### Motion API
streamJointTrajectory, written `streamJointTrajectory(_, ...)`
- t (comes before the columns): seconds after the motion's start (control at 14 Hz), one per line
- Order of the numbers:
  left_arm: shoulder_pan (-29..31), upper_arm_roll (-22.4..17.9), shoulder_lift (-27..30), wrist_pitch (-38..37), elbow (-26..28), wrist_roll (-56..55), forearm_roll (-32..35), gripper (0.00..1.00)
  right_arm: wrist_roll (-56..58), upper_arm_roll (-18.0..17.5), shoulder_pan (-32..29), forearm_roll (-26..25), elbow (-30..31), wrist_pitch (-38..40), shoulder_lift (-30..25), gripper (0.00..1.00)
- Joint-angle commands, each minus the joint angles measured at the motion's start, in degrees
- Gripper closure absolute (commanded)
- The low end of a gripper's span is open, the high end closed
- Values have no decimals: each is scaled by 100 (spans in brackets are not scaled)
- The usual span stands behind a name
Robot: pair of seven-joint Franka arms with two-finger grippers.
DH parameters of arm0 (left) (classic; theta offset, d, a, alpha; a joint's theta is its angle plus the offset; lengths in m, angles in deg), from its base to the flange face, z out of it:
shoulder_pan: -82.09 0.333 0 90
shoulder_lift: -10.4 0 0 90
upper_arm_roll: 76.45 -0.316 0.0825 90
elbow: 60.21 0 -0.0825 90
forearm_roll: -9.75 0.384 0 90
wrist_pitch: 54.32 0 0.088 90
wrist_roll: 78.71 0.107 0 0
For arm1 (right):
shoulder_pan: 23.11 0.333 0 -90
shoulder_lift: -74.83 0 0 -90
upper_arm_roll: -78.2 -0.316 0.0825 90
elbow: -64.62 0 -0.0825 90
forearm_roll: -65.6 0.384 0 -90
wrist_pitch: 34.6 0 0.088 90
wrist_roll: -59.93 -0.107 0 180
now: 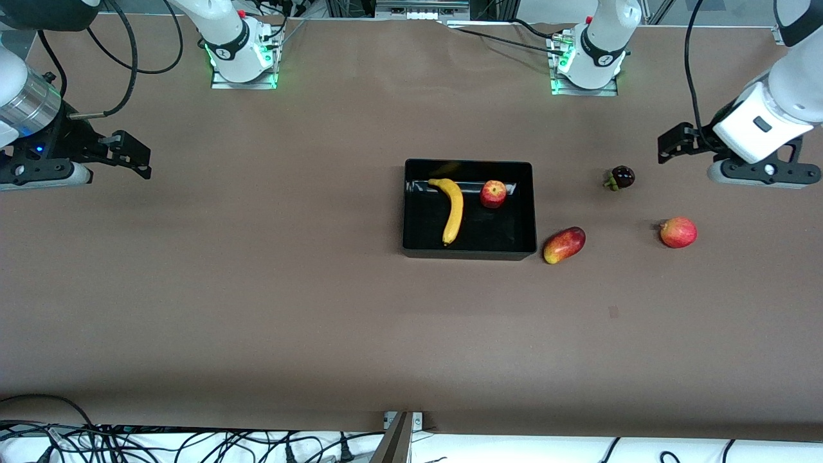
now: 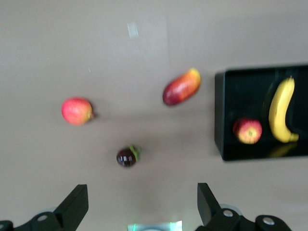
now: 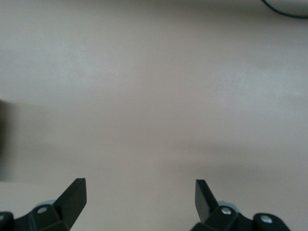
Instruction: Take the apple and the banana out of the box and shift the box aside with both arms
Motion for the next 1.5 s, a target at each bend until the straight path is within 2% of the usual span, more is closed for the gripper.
streamJointTrajectory(0.0, -35, 373, -334, -527, -91, -39, -3, 0, -53, -23, -21, -67, -96, 28, 35, 0)
streamJointTrajectory(0.14, -35, 873, -790, 22, -99, -431, -143, 0, -53, -23, -21, -67, -96, 28, 35, 0)
streamJointTrajectory(0.36, -35, 1699, -1564, 990, -82, -1731, -82, 0, -53, -23, -21, -67, -96, 19, 35, 0)
streamJointTrajectory(0.5, -113, 1947, -1794, 1605, 232, -2173, -65, 0, -53, -23, -21, -67, -96, 28, 35, 0)
streamJointTrajectory(0.71, -613, 1957, -1742, 2993, 1418, -2927, 40, 0, -53, -23, -21, -67, -96, 28, 35, 0)
streamJointTrajectory(0.79, -911, 1957, -1768, 3328, 1699, -3331, 380, 0, -53, -23, -21, -67, -96, 28, 35, 0)
streamJointTrajectory(0.93, -1124, 1965, -1926, 3611, 1982, -3957, 1127, 0, -53, -23, -21, -67, -96, 28, 35, 0)
streamJointTrajectory(1.0, -1133, 1965, -1970, 3734, 2097, -4003, 1252, 0, -53, -23, -21, -67, -96, 28, 35, 0)
streamJointTrajectory(1.14, -1133, 1965, -2005, 4015, 2281, -4003, 1297, 0, -53, -23, -21, -67, -96, 28, 35, 0)
streamJointTrajectory(1.43, -1063, 1948, -2190, 5069, 2791, -4082, 1324, 0, -53, -23, -21, -67, -96, 28, 35, 0)
